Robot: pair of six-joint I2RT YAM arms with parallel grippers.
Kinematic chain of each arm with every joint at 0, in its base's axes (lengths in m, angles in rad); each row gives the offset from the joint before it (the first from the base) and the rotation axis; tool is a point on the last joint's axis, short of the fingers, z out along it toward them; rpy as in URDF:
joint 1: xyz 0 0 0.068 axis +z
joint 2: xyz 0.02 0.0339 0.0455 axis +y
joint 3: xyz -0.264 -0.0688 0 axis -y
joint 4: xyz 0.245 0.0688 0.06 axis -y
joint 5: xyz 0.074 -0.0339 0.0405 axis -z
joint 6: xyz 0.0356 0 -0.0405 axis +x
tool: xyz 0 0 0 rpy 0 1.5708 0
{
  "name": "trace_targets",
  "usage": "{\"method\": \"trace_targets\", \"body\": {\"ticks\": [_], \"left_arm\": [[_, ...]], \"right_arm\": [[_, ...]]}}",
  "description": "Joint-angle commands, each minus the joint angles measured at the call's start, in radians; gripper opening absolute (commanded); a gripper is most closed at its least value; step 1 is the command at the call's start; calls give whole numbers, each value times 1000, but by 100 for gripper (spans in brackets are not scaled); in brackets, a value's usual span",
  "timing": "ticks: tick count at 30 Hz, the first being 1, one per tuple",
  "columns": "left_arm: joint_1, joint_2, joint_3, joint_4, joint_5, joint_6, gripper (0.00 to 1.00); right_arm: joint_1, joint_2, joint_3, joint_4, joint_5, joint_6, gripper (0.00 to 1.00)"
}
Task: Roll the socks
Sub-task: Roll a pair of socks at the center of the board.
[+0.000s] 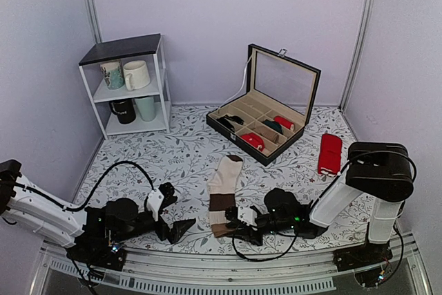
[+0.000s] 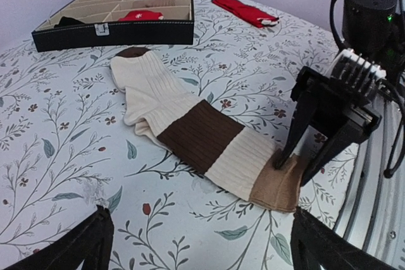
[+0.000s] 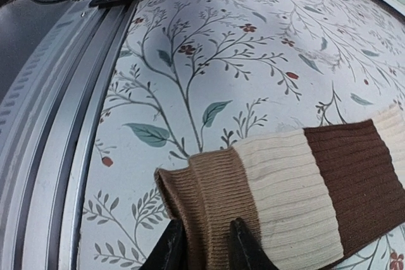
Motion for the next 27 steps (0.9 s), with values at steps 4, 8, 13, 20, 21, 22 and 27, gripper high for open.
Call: {"method": "trace_targets", "body": {"ticks": [4, 8, 13, 20, 21, 22, 27], "left_arm": [[-13, 15, -9, 62, 57, 40, 95], [-21, 50, -7, 109, 116, 78, 91], [-39, 102, -14, 197, 180, 132, 91], [-40, 241, 31, 258, 290, 175, 89], [-40, 260, 43, 257, 302, 185, 88], [-40, 281, 55, 256, 313, 193, 87], [-40, 334, 88, 267, 350, 220, 82]], "right_arm": [[18, 30, -13, -110, -28, 180, 9], [-6, 17, 94, -306, -164, 336, 1], [-40, 8, 152, -490, -232, 535, 0], [-104, -19, 153, -588, -267, 711, 0], [-107, -17, 164, -594, -276, 725, 0], [-108, -13, 173, -609, -280, 731, 0], [-114, 0, 205, -669, -293, 741, 1]]}}
